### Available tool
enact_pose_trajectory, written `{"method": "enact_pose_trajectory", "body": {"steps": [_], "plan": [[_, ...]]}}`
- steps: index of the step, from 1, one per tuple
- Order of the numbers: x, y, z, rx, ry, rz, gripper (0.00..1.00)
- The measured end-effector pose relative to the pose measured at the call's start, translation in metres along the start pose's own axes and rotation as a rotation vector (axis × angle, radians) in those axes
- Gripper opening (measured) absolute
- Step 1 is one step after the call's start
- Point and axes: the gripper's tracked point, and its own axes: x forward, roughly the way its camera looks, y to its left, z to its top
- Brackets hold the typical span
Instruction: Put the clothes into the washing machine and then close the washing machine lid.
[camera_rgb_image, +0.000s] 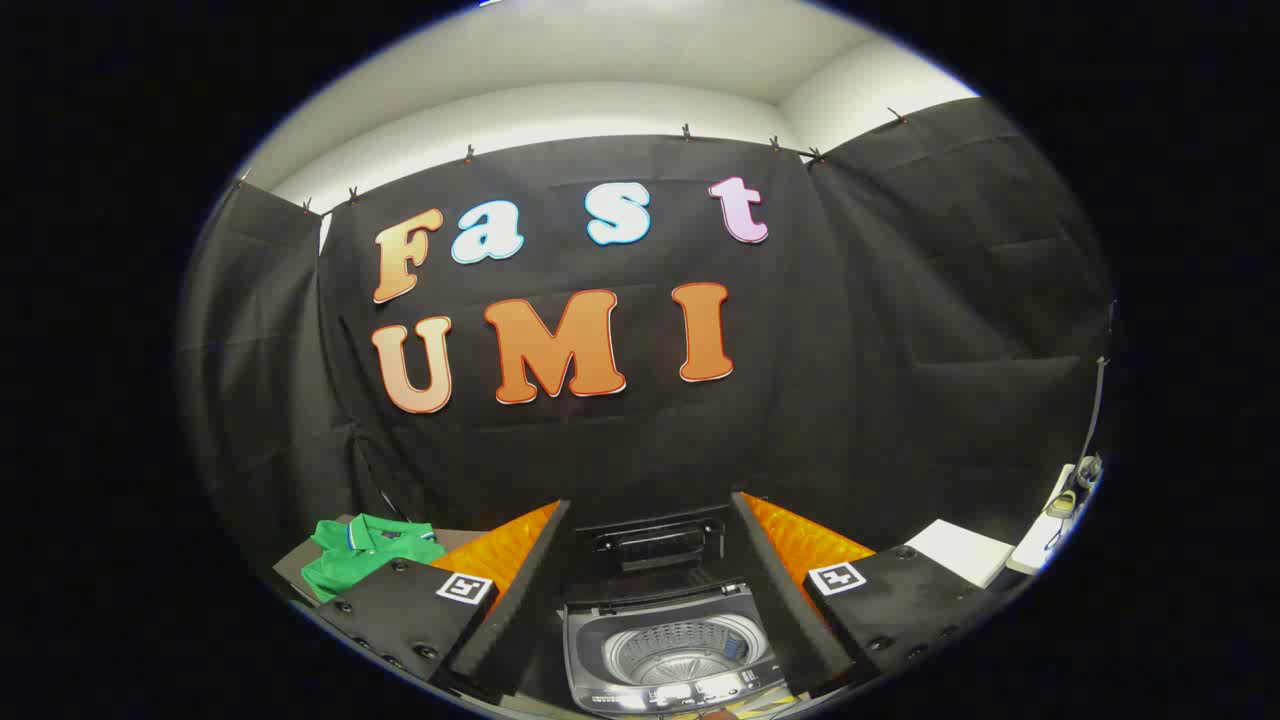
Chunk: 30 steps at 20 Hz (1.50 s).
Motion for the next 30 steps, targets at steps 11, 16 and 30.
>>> {"method": "enact_pose_trajectory", "body": {"steps": [11, 16, 30], "plan": [[-0.01, 0.034, -0.003, -0.038, 0.014, 0.041, 0.99], [-0.005, 0.049, -0.005, -0.052, 0.024, 0.054, 0.99], [0.005, 0.09, -0.012, -0.072, 0.072, 0.104, 0.99]]}}
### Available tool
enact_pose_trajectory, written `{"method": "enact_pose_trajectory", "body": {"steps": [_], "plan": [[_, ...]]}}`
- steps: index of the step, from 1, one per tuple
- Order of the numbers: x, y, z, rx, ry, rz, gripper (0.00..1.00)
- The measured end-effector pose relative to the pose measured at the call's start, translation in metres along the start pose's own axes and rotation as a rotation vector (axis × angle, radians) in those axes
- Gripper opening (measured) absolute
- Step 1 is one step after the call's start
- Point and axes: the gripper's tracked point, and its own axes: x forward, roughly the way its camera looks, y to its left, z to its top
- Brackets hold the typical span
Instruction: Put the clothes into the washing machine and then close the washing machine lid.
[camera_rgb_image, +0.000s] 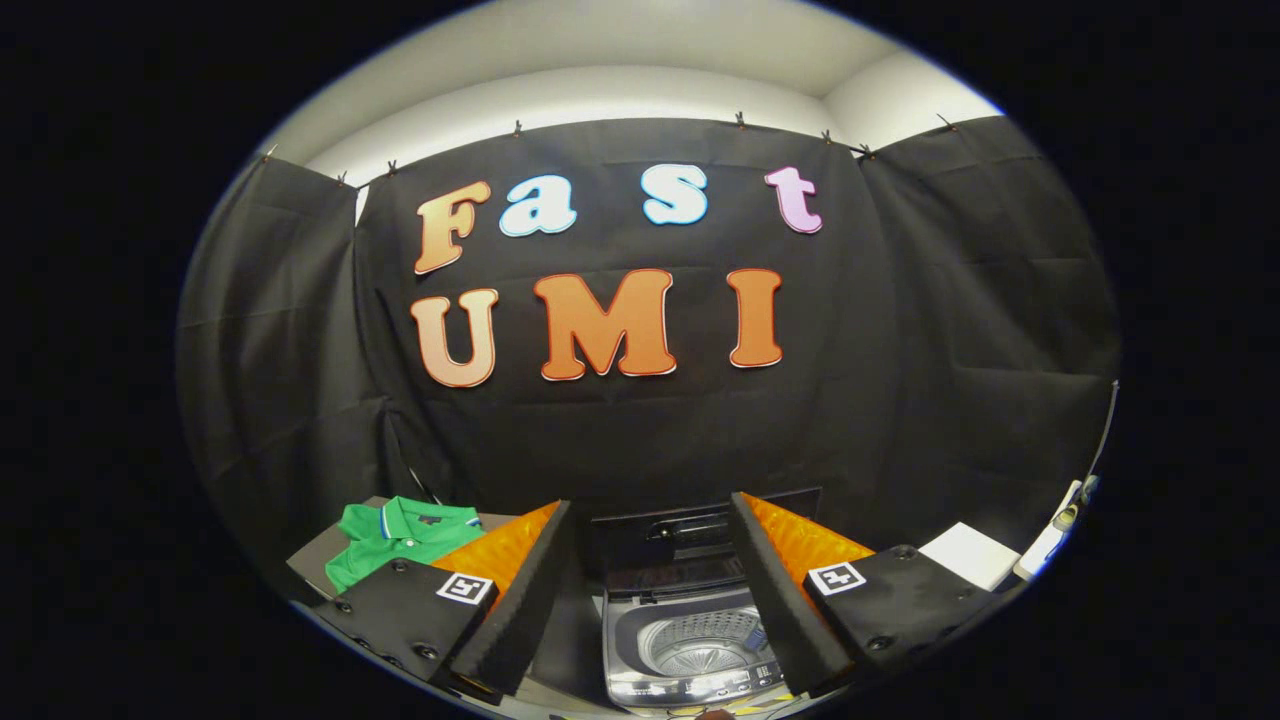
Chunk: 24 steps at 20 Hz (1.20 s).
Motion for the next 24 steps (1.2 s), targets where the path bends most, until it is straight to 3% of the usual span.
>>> {"method": "enact_pose_trajectory", "body": {"steps": [11, 18, 24], "plan": [[0.022, 0.136, -0.015, -0.052, 0.066, 0.212, 0.99], [0.022, 0.23, -0.073, -0.096, 0.23, 0.366, 0.99], [0.028, 0.275, -0.114, -0.189, 0.304, 0.409, 0.99]]}}
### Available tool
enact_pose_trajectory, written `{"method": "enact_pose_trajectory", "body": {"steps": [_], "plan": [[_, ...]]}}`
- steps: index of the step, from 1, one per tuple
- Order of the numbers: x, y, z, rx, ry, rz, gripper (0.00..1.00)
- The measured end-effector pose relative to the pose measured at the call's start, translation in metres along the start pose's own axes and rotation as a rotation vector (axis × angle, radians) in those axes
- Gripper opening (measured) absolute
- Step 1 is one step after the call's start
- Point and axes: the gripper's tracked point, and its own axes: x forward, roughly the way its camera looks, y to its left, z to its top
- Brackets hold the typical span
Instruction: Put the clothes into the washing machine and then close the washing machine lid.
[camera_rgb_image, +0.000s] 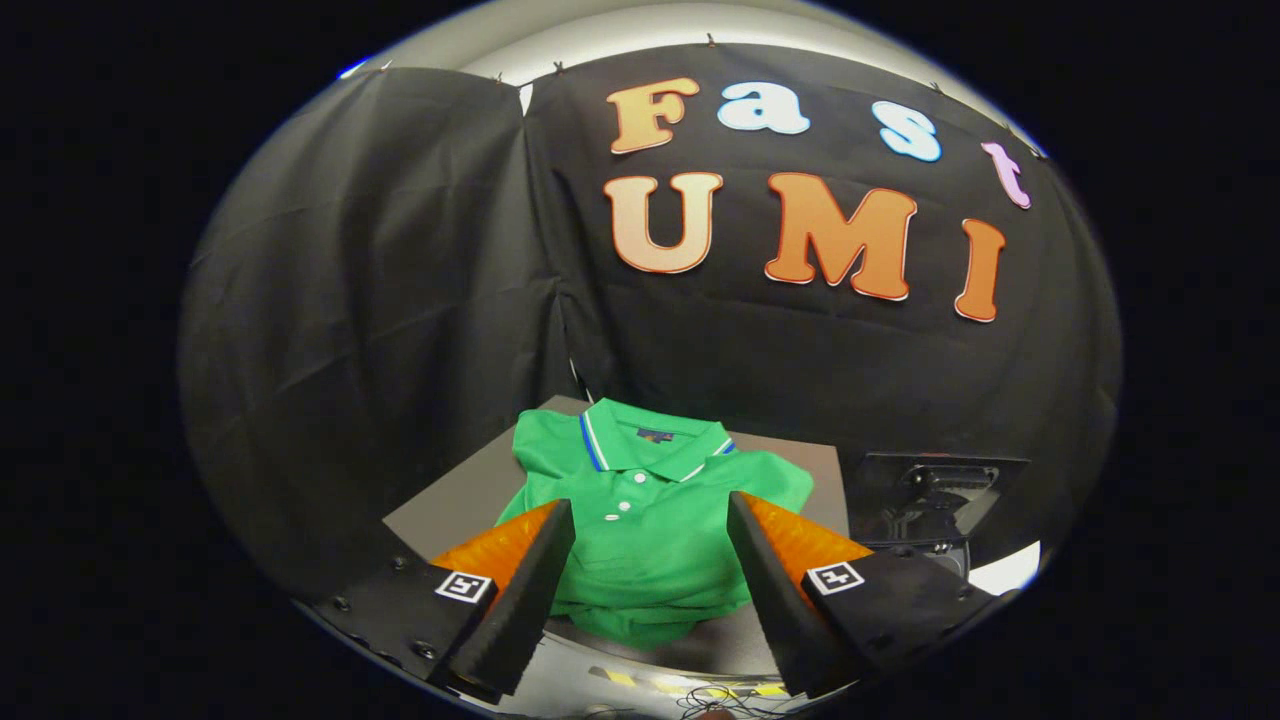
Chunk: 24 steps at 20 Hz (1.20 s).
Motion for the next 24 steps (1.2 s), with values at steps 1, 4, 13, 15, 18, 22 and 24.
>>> {"method": "enact_pose_trajectory", "body": {"steps": [1, 4, 13, 15, 18, 22, 24], "plan": [[0.004, 0.002, -0.002, -0.015, 0.006, -0.007, 0.99], [0.017, 0.007, -0.013, -0.055, 0.032, -0.026, 1.0], [0.044, 0.012, -0.053, -0.11, 0.134, -0.044, 0.99], [0.048, 0.012, -0.055, -0.112, 0.131, -0.043, 0.98], [0.049, 0.011, -0.058, -0.124, 0.114, -0.026, 0.98], [0.053, 0.011, -0.06, -0.121, 0.105, 0.001, 0.69], [0.051, 0.006, -0.06, -0.105, 0.109, 0.012, 0.48]]}}
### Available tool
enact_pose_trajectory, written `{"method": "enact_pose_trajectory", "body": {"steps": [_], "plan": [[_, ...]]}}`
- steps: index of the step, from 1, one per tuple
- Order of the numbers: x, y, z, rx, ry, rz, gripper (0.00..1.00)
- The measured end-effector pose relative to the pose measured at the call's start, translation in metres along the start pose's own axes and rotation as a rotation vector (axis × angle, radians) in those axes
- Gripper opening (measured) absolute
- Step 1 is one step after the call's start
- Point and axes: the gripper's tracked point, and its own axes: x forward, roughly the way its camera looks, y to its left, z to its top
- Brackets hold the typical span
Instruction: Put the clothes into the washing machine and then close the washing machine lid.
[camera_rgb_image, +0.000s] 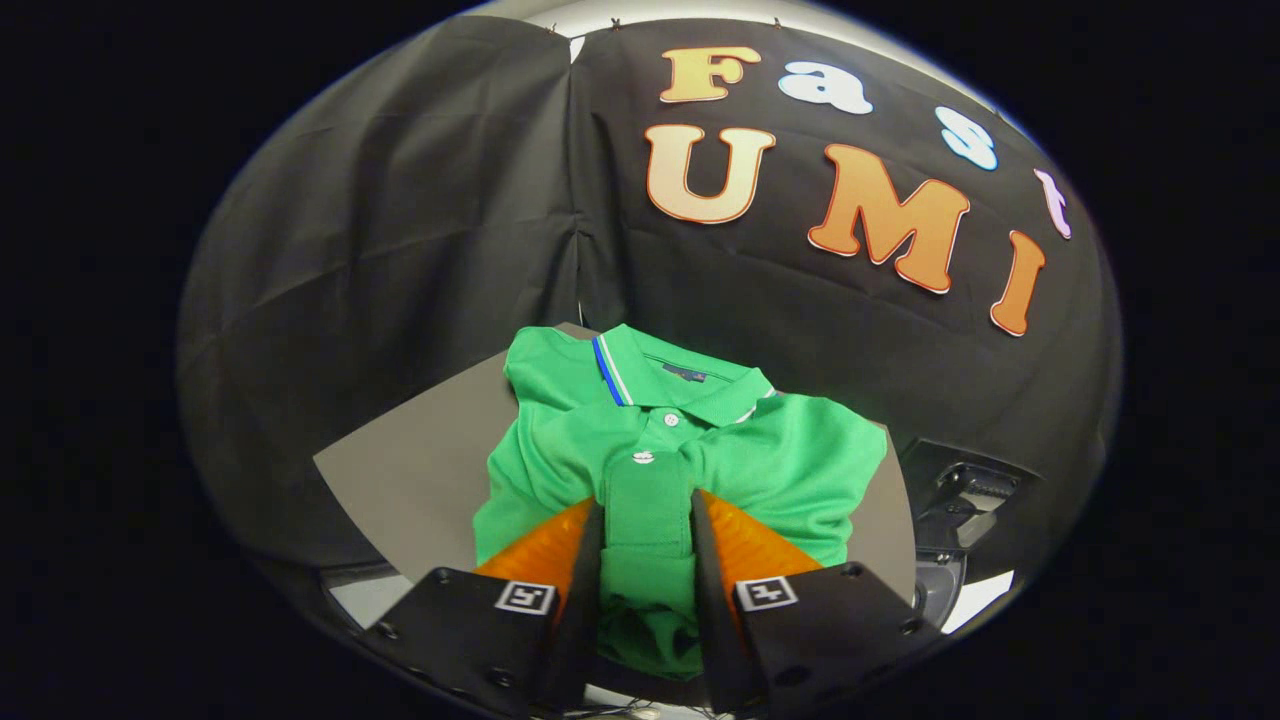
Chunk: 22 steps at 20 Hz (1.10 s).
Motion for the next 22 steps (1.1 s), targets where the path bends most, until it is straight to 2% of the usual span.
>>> {"method": "enact_pose_trajectory", "body": {"steps": [1, 2, 3, 6, 13, 22], "plan": [[-0.003, 0.0, 0.001, 0.002, 0.004, 0.012, 0.39], [-0.003, 0.0, 0.003, 0.01, -0.002, 0.026, 0.39], [-0.006, -0.002, 0.004, 0.016, 0.0, 0.039, 0.28], [-0.011, -0.009, 0.015, 0.086, -0.024, 0.067, 0.18], [-0.063, -0.054, 0.08, 0.154, -0.179, 0.048, 0.17], [-0.116, -0.171, 0.065, 0.246, -0.237, -0.103, 0.17]]}}
